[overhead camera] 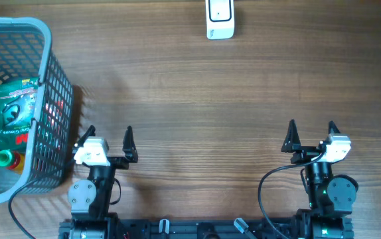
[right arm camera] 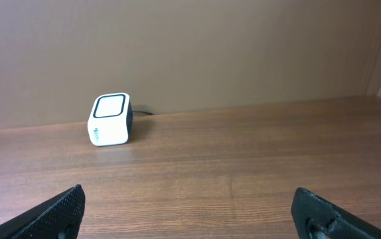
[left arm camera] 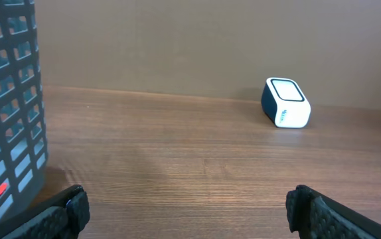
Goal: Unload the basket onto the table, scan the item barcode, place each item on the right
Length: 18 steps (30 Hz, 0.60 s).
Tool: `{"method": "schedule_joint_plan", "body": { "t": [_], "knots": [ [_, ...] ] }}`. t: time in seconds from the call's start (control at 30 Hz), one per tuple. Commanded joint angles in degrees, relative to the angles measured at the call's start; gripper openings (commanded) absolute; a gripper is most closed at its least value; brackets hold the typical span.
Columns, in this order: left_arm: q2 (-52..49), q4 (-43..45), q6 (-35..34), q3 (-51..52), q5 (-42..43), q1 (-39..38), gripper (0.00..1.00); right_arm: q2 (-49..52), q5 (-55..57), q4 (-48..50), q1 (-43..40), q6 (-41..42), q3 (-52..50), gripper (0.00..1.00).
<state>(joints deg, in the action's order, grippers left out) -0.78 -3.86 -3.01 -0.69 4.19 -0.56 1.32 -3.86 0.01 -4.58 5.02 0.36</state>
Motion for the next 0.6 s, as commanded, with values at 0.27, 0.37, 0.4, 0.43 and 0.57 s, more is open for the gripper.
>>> {"method": "schedule_joint_plan", "body": {
  "t": [0.27, 0.37, 0.4, 0.43, 0.57],
  "knots": [
    [0.3, 0.0, 1.0, 0.4, 1.2, 0.3, 1.0, 0.3, -0.2, 0.1, 0.3, -0.5, -0.1, 1.0],
    [0.3, 0.2, 1.1, 0.4, 1.2, 0.3, 1.0, 0.3, -0.2, 0.1, 0.3, -0.5, -0.1, 1.0],
    [0.3, 0.3, 1.1, 0.4, 1.2, 0.3, 1.0, 0.3, -0.2, 0.1, 0.3, -0.5, -0.1, 1.0],
    [0.3, 0.6, 1.1, 0.4, 1.8, 0.3, 1.0, 0.3, -0.2, 0.1, 0.3, -0.5, -0.1, 1.0],
    [0.3, 3.3, -0.9, 0.3, 3.7, 0.3, 1.0, 0.3, -0.2, 0.1, 0.3, -0.5, -0.1, 1.0]
  ]
}}
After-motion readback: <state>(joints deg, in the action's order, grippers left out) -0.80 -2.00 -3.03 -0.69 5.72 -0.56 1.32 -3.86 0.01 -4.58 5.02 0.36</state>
